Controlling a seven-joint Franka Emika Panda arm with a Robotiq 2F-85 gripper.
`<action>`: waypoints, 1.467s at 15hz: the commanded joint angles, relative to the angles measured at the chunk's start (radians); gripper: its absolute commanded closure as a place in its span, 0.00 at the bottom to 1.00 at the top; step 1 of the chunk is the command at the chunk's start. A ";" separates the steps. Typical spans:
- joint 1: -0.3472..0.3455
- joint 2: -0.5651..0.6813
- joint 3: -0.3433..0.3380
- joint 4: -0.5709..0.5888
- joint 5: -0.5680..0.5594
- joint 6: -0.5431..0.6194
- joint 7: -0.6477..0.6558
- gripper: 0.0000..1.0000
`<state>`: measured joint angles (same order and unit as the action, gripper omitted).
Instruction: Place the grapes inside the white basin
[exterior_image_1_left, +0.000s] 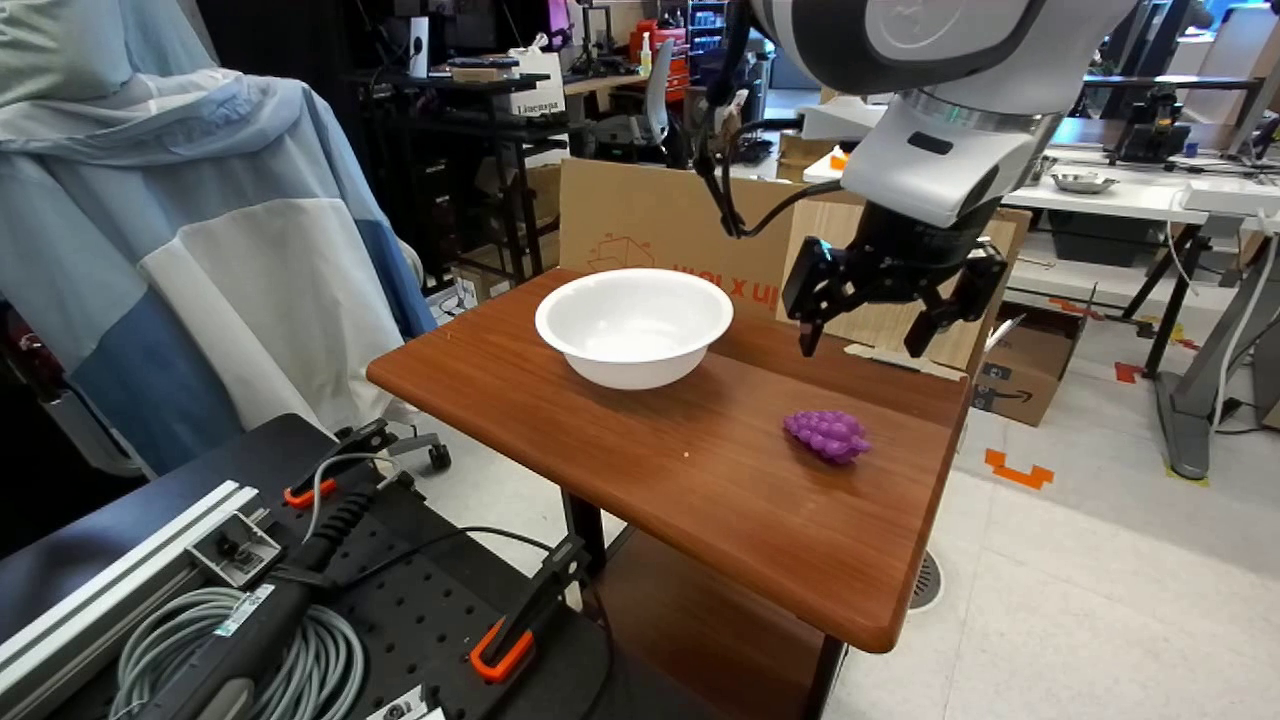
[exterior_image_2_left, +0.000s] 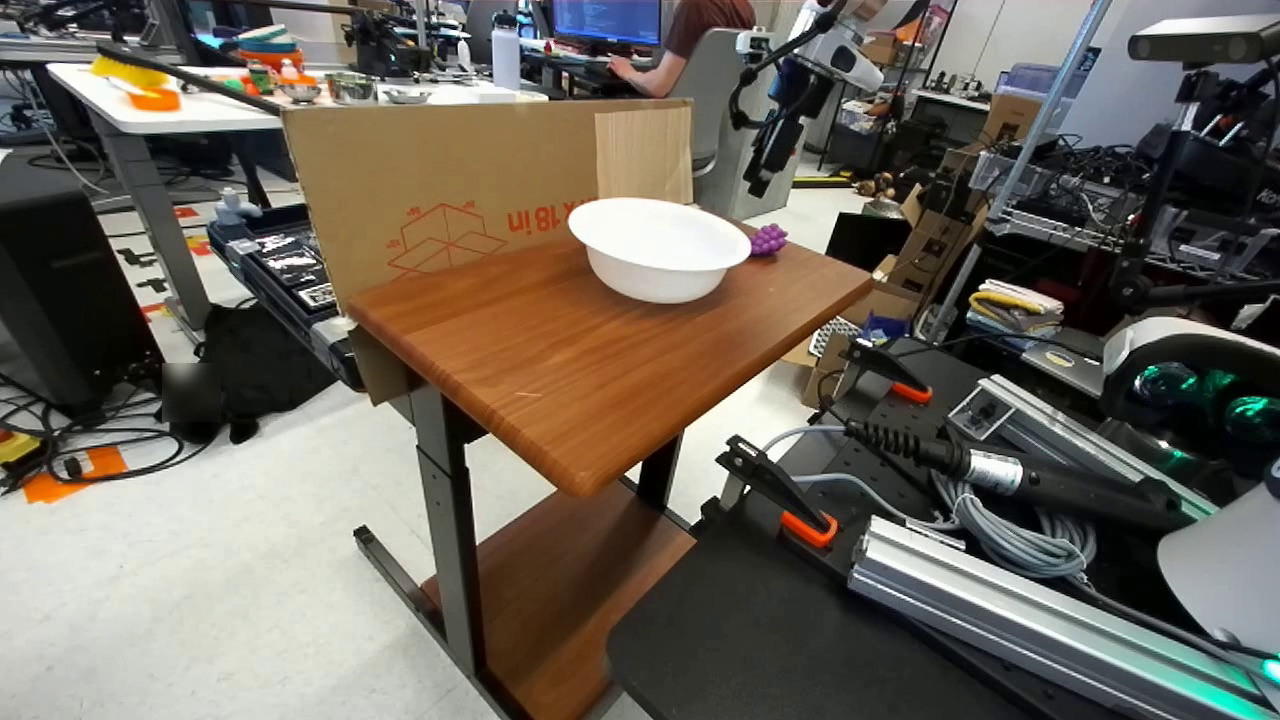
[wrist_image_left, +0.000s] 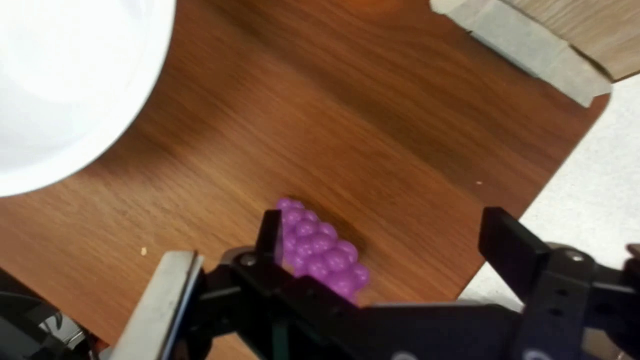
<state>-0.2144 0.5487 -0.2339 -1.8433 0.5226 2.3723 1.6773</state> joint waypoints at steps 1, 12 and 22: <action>0.014 -0.068 0.009 -0.067 -0.122 -0.093 -0.053 0.00; 0.016 -0.091 -0.006 -0.072 -0.298 -0.172 -0.297 0.00; -0.008 0.065 -0.007 0.015 -0.243 -0.071 -0.216 0.00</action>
<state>-0.2084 0.5450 -0.2390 -1.8903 0.2442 2.2791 1.4394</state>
